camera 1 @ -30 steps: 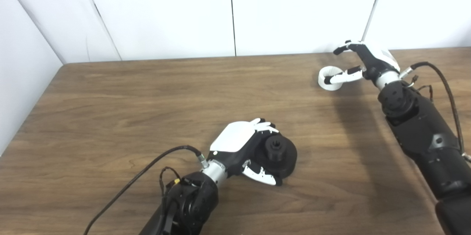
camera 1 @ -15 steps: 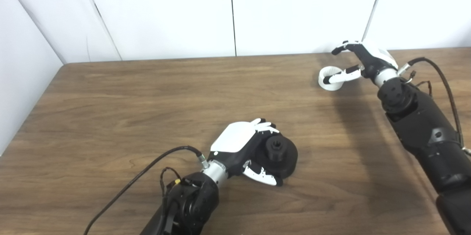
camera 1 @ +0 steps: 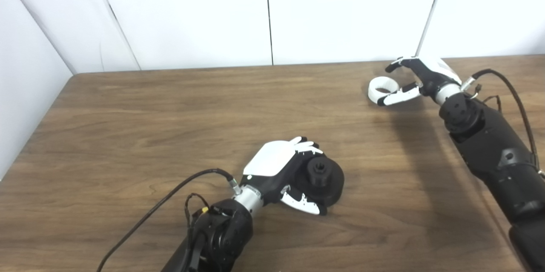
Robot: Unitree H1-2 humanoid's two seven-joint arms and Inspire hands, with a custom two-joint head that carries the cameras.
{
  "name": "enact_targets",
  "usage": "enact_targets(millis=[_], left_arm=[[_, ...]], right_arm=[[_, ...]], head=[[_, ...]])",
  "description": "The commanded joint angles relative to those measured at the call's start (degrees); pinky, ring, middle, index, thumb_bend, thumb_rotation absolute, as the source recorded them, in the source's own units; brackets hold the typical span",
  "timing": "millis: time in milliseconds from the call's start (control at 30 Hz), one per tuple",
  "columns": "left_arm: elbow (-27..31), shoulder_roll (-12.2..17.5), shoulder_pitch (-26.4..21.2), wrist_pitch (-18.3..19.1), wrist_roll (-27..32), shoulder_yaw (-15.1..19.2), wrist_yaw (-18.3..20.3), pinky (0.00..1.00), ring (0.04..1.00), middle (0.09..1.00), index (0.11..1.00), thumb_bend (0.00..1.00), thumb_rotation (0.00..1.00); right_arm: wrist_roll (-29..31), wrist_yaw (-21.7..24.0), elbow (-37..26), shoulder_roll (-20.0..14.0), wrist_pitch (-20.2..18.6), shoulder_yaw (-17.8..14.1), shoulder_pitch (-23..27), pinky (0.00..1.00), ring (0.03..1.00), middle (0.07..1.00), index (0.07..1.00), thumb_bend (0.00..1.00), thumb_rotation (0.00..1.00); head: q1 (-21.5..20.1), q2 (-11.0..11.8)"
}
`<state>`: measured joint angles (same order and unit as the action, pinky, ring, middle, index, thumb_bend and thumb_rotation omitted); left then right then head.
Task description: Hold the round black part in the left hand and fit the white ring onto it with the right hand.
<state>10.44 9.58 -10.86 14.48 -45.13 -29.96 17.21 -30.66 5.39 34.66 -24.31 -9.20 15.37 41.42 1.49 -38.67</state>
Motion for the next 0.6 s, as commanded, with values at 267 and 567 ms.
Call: enact_targets(millis=[267,567], left_arm=[[-2.19,0.01,0.65,1.13,1.02,-0.95,3.50,0.85,0.965,0.901,0.750,0.95,0.30],[-1.61,0.08,0.29,1.58,0.82,-1.07,4.27,0.87,0.966,0.904,0.752,0.94,0.30]], right_arm=[[-0.57,-0.05,-0.36,-1.00,0.59,0.53,2.62,0.89,0.990,0.926,0.753,0.85,0.27],[-0.40,-0.65,0.81,-0.07,2.26,1.49,2.08,0.88,0.982,0.919,0.745,0.83,0.23]], head=[[0.26,-0.16],[0.55,-0.19]])
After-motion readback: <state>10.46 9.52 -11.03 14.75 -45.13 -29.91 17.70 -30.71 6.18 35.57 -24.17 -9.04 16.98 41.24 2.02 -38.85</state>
